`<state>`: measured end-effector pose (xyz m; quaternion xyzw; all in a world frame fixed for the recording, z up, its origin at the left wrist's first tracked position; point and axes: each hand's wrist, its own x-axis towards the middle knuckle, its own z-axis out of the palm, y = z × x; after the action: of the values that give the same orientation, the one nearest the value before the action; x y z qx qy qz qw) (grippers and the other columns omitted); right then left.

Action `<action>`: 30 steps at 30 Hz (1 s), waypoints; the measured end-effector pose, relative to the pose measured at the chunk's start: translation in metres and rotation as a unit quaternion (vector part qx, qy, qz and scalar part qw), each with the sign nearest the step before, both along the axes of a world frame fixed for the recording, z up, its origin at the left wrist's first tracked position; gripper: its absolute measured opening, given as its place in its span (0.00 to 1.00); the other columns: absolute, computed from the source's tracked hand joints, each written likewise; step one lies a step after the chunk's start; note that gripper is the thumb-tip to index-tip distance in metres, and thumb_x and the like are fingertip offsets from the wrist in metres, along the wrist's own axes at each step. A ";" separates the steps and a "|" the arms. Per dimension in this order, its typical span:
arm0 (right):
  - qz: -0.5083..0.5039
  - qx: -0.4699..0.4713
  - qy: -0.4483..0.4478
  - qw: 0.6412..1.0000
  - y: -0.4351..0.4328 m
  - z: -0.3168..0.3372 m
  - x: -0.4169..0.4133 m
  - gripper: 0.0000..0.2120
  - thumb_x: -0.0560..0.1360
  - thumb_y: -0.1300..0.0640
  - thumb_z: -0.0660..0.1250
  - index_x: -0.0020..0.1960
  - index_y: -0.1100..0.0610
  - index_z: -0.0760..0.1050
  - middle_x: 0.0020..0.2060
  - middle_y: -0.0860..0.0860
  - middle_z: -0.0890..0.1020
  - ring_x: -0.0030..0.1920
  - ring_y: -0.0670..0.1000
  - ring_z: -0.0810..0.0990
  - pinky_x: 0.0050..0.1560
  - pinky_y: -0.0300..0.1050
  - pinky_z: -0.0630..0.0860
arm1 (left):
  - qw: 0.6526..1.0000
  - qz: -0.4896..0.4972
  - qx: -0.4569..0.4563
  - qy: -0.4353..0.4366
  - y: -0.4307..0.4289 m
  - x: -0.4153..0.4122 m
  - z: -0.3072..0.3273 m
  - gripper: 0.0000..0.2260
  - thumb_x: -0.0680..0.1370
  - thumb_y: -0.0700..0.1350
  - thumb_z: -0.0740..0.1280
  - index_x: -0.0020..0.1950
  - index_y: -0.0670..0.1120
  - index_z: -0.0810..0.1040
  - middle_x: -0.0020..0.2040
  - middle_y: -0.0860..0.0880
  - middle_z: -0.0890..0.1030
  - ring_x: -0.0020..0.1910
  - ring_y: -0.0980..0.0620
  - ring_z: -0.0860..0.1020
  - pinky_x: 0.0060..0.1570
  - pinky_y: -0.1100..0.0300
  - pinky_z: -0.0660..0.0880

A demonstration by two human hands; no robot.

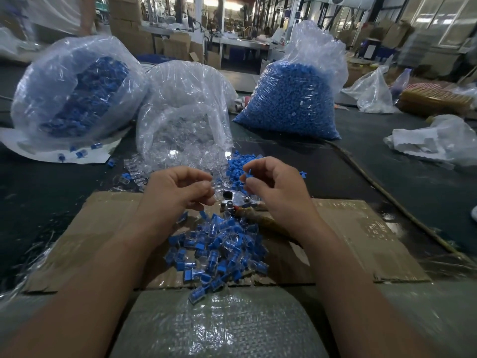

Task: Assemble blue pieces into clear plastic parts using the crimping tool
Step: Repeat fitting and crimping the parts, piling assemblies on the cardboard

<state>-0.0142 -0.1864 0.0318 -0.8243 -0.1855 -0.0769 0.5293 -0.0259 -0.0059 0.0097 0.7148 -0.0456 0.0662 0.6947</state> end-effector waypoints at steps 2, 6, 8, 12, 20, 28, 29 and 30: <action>0.027 0.002 -0.013 1.000 0.008 0.000 -0.003 0.14 0.74 0.65 0.66 0.45 0.45 0.73 0.42 0.44 0.79 0.46 0.41 0.79 0.52 0.37 0.76 | 1.000 -0.002 0.000 0.003 0.000 0.000 0.000 0.03 0.73 0.37 0.67 0.43 0.44 0.79 0.35 0.47 0.84 0.33 0.53 0.82 0.32 0.67 0.77; 0.060 0.006 -0.039 0.997 0.017 -0.002 -0.007 0.13 0.73 0.66 0.67 0.47 0.47 0.74 0.46 0.44 0.77 0.48 0.41 0.76 0.51 0.34 0.75 | 1.000 -0.015 0.002 0.011 -0.001 0.001 0.000 0.03 0.71 0.38 0.68 0.43 0.45 0.80 0.36 0.46 0.84 0.34 0.51 0.83 0.31 0.66 0.77; 0.068 0.010 -0.035 0.997 0.020 -0.003 -0.008 0.12 0.73 0.66 0.67 0.48 0.50 0.76 0.47 0.44 0.76 0.50 0.43 0.76 0.53 0.37 0.75 | 0.999 -0.031 -0.001 0.009 -0.003 0.001 0.001 0.04 0.68 0.39 0.69 0.42 0.46 0.80 0.36 0.46 0.84 0.34 0.51 0.83 0.31 0.66 0.76; 0.074 -0.002 -0.021 0.997 0.022 -0.005 -0.008 0.11 0.72 0.67 0.67 0.50 0.53 0.78 0.46 0.44 0.76 0.52 0.45 0.76 0.54 0.37 0.75 | 0.998 -0.059 -0.011 0.005 -0.004 -0.001 0.003 0.06 0.63 0.42 0.70 0.38 0.48 0.83 0.37 0.45 0.84 0.34 0.51 0.83 0.31 0.66 0.76; 0.096 0.041 0.014 0.994 0.020 -0.005 -0.009 0.17 0.72 0.70 0.67 0.44 0.47 0.77 0.42 0.45 0.81 0.44 0.44 0.81 0.47 0.36 0.78 | 0.997 -0.073 -0.036 0.011 -0.004 -0.001 0.003 0.05 0.63 0.42 0.71 0.36 0.50 0.83 0.35 0.46 0.84 0.33 0.52 0.82 0.30 0.66 0.76; 0.109 0.064 0.019 0.992 0.017 -0.007 -0.010 0.15 0.69 0.68 0.70 0.46 0.48 0.76 0.40 0.46 0.82 0.43 0.44 0.82 0.44 0.36 0.78 | 0.995 -0.074 -0.056 0.022 -0.005 -0.002 0.006 0.04 0.62 0.41 0.70 0.34 0.48 0.82 0.32 0.47 0.82 0.31 0.54 0.81 0.29 0.66 0.76; 0.103 0.066 0.008 0.992 0.017 -0.007 -0.010 0.14 0.69 0.67 0.71 0.45 0.48 0.77 0.40 0.45 0.82 0.42 0.43 0.82 0.44 0.36 0.78 | 0.995 -0.074 -0.057 0.023 -0.005 -0.002 0.006 0.04 0.62 0.40 0.70 0.34 0.48 0.82 0.32 0.47 0.82 0.31 0.53 0.81 0.29 0.66 0.76; 0.099 0.069 -0.002 0.993 0.017 -0.007 -0.011 0.14 0.69 0.67 0.71 0.44 0.49 0.77 0.39 0.45 0.82 0.42 0.44 0.82 0.44 0.37 0.79 | 0.995 -0.075 -0.059 0.021 -0.005 -0.003 0.006 0.04 0.62 0.40 0.70 0.35 0.47 0.82 0.32 0.46 0.83 0.31 0.53 0.81 0.29 0.66 0.76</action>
<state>-0.0250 -0.1693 0.0245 -0.7632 -0.2613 -0.0390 0.5897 -0.0286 -0.0111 0.0158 0.6688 -0.0801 0.0012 0.7391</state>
